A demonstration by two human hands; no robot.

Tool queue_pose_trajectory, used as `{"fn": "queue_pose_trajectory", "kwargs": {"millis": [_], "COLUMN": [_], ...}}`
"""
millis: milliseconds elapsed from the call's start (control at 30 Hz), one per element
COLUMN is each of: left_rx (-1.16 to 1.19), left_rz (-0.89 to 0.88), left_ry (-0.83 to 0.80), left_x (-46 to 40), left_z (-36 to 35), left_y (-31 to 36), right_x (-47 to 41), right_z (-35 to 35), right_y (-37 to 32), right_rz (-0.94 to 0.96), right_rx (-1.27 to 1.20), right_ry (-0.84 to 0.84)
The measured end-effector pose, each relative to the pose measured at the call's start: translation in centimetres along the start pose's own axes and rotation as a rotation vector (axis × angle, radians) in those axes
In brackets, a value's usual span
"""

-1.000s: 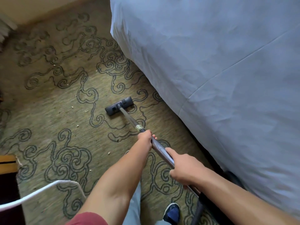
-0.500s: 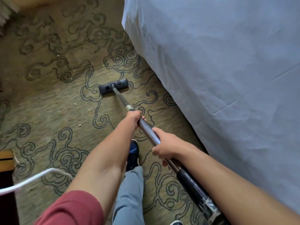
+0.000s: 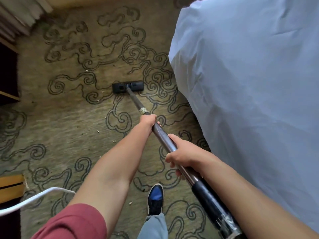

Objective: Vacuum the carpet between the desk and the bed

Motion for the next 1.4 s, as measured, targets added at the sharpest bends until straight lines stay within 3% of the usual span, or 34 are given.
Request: {"fn": "queue_pose_trajectory", "kwargs": {"millis": [267,933,1400], "left_rx": [0.255,0.039,0.041], "left_rz": [0.142,0.060,0.066], "left_ry": [-0.090,-0.030,-0.004], "left_x": [-1.4,-12.8,-23.1], "left_z": [0.5,2.6,7.8], "left_y": [7.0,30.6,44.8], "right_x": [-6.0,-19.8,-30.6], "right_z": [2.8,11.4,14.3], "right_y": [-10.1,-30.2,-44.6], "right_rz": [-0.028,0.002,-0.013], "right_rx": [-0.025,0.040,0.172], "right_ry": [-0.003,-0.122,-0.057]}}
Point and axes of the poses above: each hand's wrist, its own x-axis away from the middle knuckle, its own z-axis out of the back of the hand, y = z × x, the point moved 9 cm from there along -x, towards the middle knuckle, and after that the axes turned 4 degrees about -y, right-handed, at the moved point
